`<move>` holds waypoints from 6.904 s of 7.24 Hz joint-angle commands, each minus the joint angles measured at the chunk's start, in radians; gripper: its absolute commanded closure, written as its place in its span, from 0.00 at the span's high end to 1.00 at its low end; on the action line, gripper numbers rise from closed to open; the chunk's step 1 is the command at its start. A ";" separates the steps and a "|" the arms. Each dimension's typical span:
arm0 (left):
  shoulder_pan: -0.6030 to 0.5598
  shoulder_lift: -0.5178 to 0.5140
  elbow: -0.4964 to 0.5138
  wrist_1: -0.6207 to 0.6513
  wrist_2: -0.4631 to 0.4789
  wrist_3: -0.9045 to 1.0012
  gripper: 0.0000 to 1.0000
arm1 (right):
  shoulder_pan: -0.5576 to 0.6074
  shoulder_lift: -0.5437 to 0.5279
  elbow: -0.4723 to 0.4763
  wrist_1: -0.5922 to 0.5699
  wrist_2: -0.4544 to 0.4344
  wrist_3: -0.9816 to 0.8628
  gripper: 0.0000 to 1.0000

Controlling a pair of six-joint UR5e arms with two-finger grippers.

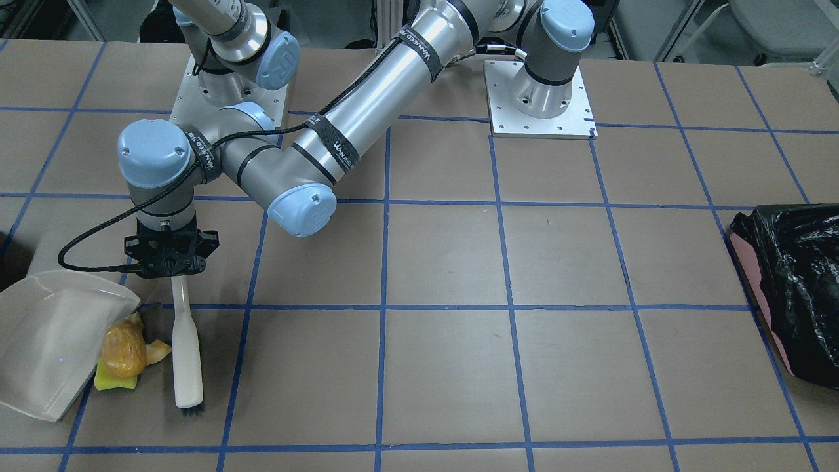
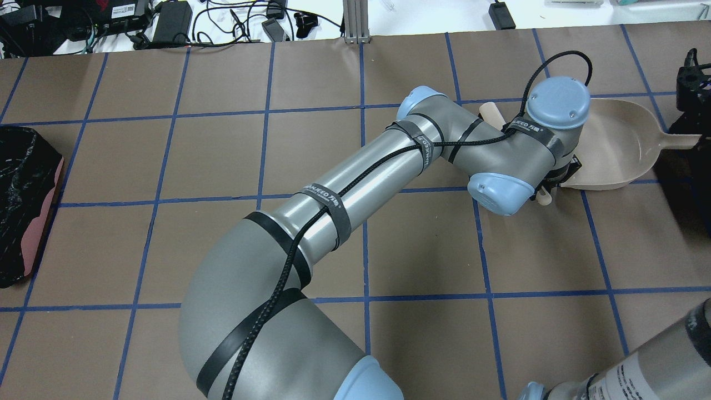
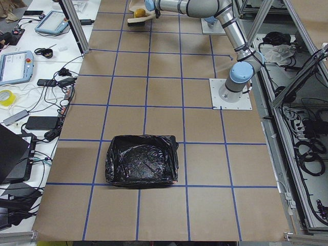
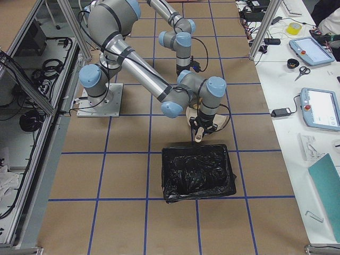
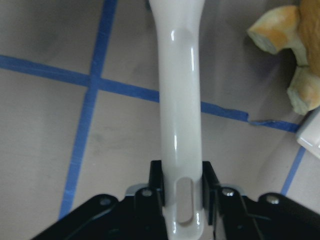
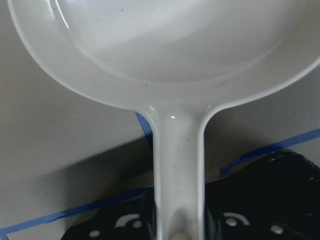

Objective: Sweep and dump trash in nearest bin
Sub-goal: 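Sweep the yellow trash with the left gripper's brush into the dustpan, then brush the remaining trash into the dustpan held by the right gripper, then lift the dustpan with the right gripper over the bin and tip it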

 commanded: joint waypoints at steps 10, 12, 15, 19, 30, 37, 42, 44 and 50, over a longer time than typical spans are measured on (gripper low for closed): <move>-0.129 -0.160 0.277 0.126 -0.083 -0.178 0.00 | 0.002 0.051 -0.001 -0.005 0.007 0.015 0.00; -0.148 -0.148 0.293 0.126 -0.090 -0.227 0.00 | 0.002 0.049 -0.001 0.000 0.004 0.015 0.00; -0.169 -0.114 0.291 0.138 -0.090 -0.337 0.00 | 0.002 0.052 -0.001 -0.001 0.004 0.029 0.00; -0.214 -0.083 0.291 0.175 -0.089 -0.436 0.00 | 0.002 0.049 0.001 0.000 0.004 0.029 0.00; -0.278 -0.085 0.181 0.248 -0.093 -0.691 0.00 | 0.002 0.064 0.002 -0.001 0.007 0.049 0.00; -0.101 0.191 -0.145 0.129 -0.099 -0.316 0.00 | -0.008 -0.018 -0.021 0.000 0.059 0.052 0.00; 0.162 0.380 -0.368 -0.086 -0.089 0.155 0.00 | -0.082 -0.106 -0.152 0.116 0.042 -0.089 0.00; 0.203 0.459 -0.506 -0.113 -0.031 0.309 0.00 | -0.164 -0.109 -0.208 0.118 -0.002 -0.205 0.00; 0.228 0.768 -0.992 -0.104 0.003 0.477 0.00 | -0.383 -0.048 -0.269 -0.095 -0.052 -0.476 0.00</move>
